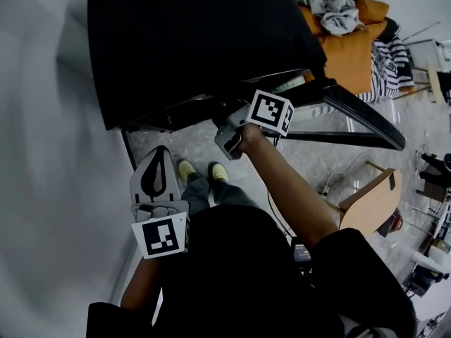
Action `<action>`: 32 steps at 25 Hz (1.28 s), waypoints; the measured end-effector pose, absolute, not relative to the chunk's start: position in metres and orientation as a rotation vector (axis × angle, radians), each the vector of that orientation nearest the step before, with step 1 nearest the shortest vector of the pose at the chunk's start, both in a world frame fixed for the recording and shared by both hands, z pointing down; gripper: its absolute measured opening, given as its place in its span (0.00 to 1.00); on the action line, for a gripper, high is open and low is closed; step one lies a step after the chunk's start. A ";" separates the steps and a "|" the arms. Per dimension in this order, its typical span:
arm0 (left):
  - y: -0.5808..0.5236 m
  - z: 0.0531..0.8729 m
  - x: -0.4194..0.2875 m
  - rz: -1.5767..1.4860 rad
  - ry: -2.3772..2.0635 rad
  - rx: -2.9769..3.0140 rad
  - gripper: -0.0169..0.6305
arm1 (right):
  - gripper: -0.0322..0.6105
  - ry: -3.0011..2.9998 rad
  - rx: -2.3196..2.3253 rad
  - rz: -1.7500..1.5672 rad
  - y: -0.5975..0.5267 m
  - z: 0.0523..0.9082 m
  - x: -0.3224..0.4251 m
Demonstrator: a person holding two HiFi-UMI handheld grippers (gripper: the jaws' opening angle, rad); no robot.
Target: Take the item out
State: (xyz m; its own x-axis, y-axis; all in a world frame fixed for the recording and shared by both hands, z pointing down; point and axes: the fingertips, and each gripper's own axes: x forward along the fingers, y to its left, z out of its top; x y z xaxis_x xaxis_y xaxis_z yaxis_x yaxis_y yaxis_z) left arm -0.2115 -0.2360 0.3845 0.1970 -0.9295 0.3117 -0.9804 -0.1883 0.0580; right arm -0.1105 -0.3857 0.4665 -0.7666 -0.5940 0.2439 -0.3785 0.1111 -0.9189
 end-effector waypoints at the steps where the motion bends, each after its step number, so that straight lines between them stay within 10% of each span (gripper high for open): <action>1: -0.236 0.385 -0.212 0.310 -1.825 2.228 0.04 | 0.17 2.178 -0.969 -1.728 -0.386 0.466 -0.110; 32: -0.214 0.378 -0.179 0.342 -1.836 2.269 0.04 | 0.09 2.038 -0.763 -1.834 -0.340 0.440 -0.065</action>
State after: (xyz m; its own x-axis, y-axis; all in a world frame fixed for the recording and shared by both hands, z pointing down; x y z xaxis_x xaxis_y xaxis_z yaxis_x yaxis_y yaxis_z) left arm -0.1795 -0.2138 0.3775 0.2007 -0.9314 0.3038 -0.9782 -0.2071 0.0113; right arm -0.0649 -0.3396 0.4400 -0.8158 -0.5636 0.1295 -0.1880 0.0467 -0.9811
